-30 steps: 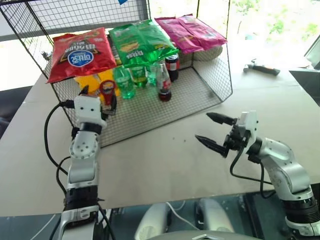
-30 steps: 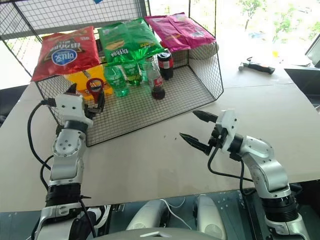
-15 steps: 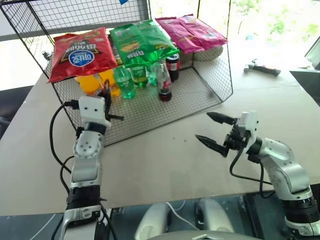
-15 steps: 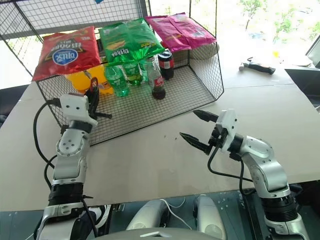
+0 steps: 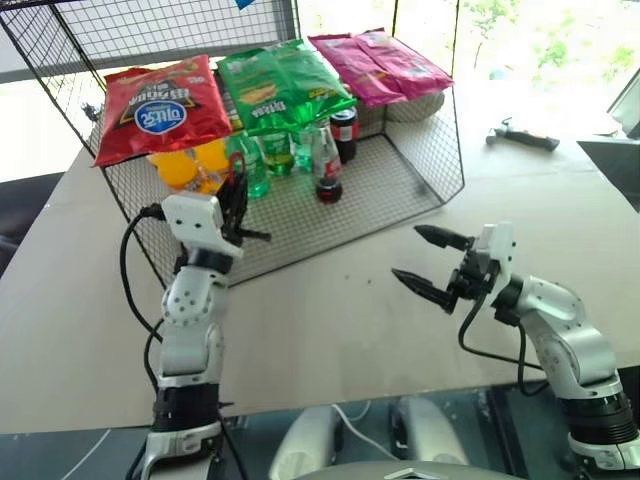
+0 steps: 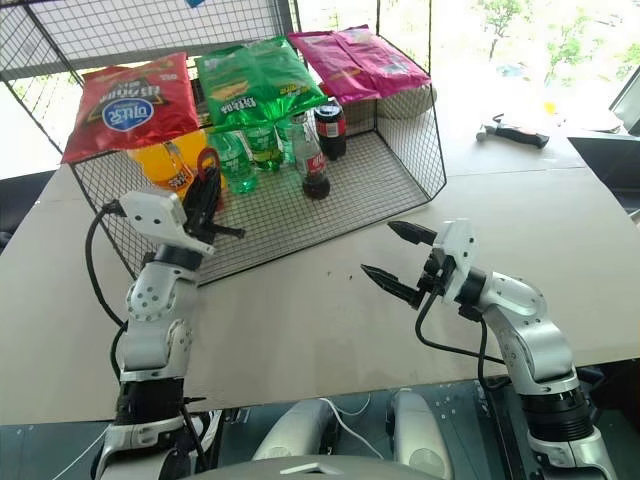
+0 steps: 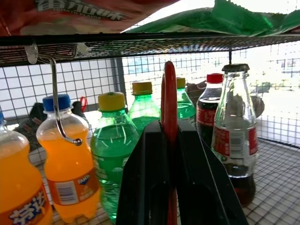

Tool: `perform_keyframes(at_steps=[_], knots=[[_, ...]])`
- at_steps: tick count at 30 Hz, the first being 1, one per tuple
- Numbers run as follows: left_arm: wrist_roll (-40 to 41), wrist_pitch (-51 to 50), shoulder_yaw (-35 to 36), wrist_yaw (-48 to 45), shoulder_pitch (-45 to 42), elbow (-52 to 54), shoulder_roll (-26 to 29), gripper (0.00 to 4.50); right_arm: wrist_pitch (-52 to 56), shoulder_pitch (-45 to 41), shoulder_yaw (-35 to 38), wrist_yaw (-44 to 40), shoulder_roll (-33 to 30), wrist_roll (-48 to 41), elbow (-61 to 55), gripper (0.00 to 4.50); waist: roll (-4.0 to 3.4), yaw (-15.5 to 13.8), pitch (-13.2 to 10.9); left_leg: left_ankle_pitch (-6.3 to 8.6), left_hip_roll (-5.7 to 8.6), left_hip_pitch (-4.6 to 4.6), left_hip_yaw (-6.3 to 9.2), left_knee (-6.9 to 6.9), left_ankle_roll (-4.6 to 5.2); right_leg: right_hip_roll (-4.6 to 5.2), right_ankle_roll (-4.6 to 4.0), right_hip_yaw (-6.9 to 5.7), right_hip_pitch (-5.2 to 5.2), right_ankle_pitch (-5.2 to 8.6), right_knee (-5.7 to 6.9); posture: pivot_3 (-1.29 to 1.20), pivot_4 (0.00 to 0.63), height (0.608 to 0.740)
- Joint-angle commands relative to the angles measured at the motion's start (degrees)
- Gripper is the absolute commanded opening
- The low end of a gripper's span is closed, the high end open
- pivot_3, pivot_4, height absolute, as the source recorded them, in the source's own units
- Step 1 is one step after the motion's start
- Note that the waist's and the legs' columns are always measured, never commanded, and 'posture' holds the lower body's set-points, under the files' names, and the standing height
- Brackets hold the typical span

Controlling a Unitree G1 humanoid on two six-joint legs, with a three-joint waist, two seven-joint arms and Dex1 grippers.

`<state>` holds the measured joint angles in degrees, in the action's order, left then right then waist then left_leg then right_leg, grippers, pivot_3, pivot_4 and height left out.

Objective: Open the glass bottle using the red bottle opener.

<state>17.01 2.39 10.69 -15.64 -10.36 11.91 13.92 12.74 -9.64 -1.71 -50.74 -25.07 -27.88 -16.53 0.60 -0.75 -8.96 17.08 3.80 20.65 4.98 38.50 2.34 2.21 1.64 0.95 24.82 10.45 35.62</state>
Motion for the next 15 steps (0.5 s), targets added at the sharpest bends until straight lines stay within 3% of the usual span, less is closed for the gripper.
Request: perform_keyframes(at_steps=[1,5,8,15], knots=[[8.8,-5.31,0.65,-1.67,1.45,6.02,-0.92,0.07,-0.63,-1.52,0.7,0.05,0.04,-0.59,-0.52,4.5,0.0,-0.02,0.0,0.0,0.0,0.0,0.0,0.01,0.0,0.0,0.0,0.0,0.0,0.0,0.0,0.0,0.15,0.735],[23.98,-14.64,0.35,-4.9,2.51,8.94,-2.87,0.07,2.71,-3.53,-0.09,4.19,1.95,-0.3,-0.35,4.5,0.0,-0.05,0.0,-0.01,0.0,-0.01,0.01,0.08,0.0,-0.01,0.0,-0.02,-0.02,0.0,0.07,0.0,0.15,0.735],[34.43,-21.25,-0.4,-7.52,2.31,9.55,-4.1,0.07,11.25,-5.89,-1.82,7.07,2.54,-2.39,-1.6,4.5,0.01,0.02,0.0,-0.01,0.0,0.0,0.0,0.16,0.0,-0.01,0.0,-0.01,-0.02,0.0,0.14,0.0,0.15,0.735],[48.71,-31.51,-1.82,-12.43,-0.65,7.01,-5.97,0.07,37.23,-14.77,-0.38,13.65,3.61,-18.12,-6.35,4.5,0.0,0.01,0.0,-0.01,0.0,0.04,0.01,0.19,0.0,-0.05,-0.02,-0.01,0.0,0.01,0.14,0.0,0.15,0.735]])
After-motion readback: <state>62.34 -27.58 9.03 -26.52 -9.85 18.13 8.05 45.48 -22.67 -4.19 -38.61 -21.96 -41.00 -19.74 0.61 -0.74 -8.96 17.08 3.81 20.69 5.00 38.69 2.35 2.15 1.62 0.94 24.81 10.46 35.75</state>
